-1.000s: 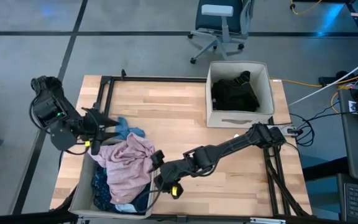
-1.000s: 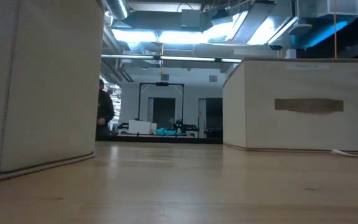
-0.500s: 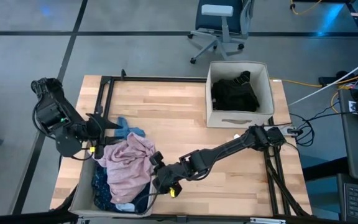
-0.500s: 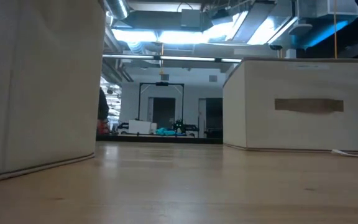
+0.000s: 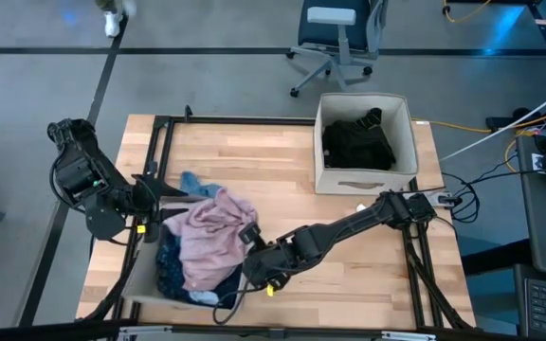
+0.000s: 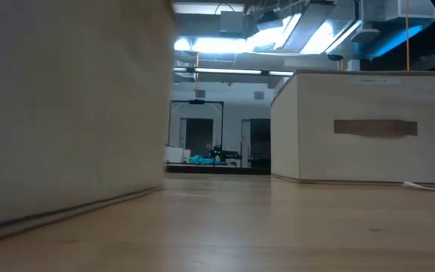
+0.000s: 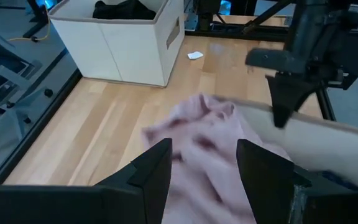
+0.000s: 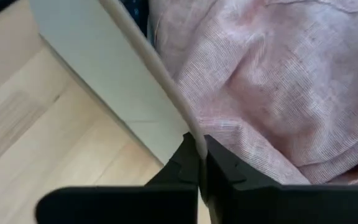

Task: Sort clothes
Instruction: Adjust the bottom white laundry organizer on the table

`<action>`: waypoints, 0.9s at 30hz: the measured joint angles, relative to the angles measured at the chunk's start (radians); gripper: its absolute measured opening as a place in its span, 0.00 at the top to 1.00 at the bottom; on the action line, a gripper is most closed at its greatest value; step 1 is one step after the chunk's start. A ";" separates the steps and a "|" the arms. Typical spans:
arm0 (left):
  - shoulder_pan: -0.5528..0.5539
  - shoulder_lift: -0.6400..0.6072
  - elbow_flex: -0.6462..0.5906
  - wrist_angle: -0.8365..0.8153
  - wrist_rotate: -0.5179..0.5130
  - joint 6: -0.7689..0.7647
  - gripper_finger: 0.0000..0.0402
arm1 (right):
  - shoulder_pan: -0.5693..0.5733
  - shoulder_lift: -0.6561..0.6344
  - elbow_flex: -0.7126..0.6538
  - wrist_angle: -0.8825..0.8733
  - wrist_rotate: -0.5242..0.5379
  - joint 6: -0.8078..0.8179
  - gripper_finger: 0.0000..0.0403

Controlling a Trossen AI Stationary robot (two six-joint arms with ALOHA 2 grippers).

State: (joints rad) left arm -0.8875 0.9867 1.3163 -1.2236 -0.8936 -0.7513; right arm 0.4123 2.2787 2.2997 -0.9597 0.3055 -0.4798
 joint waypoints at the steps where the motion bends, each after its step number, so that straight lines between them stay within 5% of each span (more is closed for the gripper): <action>1: 0.000 0.000 0.000 0.000 0.000 0.000 0.57 | 0.002 -0.001 0.014 -0.045 0.003 0.029 0.98; 15: -0.001 0.000 0.000 0.000 0.004 -0.004 0.57 | 0.109 -0.055 0.031 -0.485 0.081 0.481 0.99; 27: -0.001 0.000 0.000 0.000 0.036 -0.035 0.57 | 0.216 -0.069 0.031 -0.612 0.017 0.824 0.99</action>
State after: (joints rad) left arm -0.8883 0.9867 1.3159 -1.2235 -0.8572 -0.7859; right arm 0.6278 2.2093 2.3302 -1.5715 0.3227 0.3438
